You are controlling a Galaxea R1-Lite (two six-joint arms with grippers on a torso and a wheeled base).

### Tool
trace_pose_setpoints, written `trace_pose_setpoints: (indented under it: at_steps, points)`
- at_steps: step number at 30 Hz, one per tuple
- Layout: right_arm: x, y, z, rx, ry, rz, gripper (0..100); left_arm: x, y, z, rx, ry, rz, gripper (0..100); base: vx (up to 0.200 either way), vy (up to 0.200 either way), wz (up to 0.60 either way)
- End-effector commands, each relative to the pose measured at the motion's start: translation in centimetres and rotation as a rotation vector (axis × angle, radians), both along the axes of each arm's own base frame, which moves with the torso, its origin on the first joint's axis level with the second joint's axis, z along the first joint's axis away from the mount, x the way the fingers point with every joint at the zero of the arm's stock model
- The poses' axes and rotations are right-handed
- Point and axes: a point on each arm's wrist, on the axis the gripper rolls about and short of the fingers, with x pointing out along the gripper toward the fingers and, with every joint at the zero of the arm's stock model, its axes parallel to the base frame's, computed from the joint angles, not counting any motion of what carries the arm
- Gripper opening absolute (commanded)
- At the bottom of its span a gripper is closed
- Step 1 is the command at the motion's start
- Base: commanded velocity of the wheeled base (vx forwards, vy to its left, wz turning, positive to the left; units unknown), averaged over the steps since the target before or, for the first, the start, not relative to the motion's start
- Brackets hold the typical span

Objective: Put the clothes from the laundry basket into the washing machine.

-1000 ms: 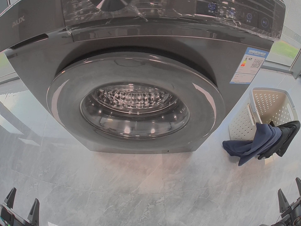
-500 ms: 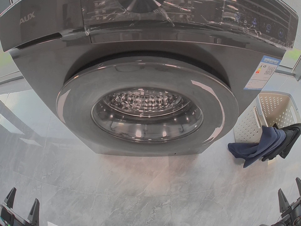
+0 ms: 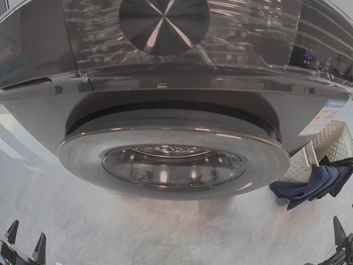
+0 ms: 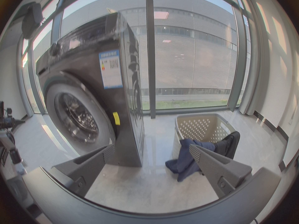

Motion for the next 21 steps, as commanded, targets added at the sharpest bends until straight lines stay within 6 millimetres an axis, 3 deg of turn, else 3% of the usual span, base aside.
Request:
trace_pose_setpoints:
  at_steps: [1,5,11,17,21]
  points:
    - [0.3,0.0,6.4,0.097,-0.035,0.029,100,0.0,0.0,-0.5,-0.001,0.006,-0.002,100,0.0,0.0,0.0]
    - [5.2,0.3,5.1,0.128,0.262,0.124,100,0.0,0.0,-0.5,0.001,0.006,-0.002,100,0.0,0.0,0.0]
    - [11.1,1.7,5.4,0.057,0.319,0.277,100,0.0,0.0,-0.5,-0.001,0.006,-0.003,100,0.0,0.0,0.0]
    - [12.5,4.1,4.4,0.028,0.365,0.422,100,0.0,0.0,-0.5,-0.001,0.006,-0.002,100,0.0,0.0,0.0]
    - [12.7,5.0,5.3,0.065,0.323,0.471,100,0.0,0.0,-0.5,-0.001,0.006,-0.003,100,0.0,0.0,0.0]
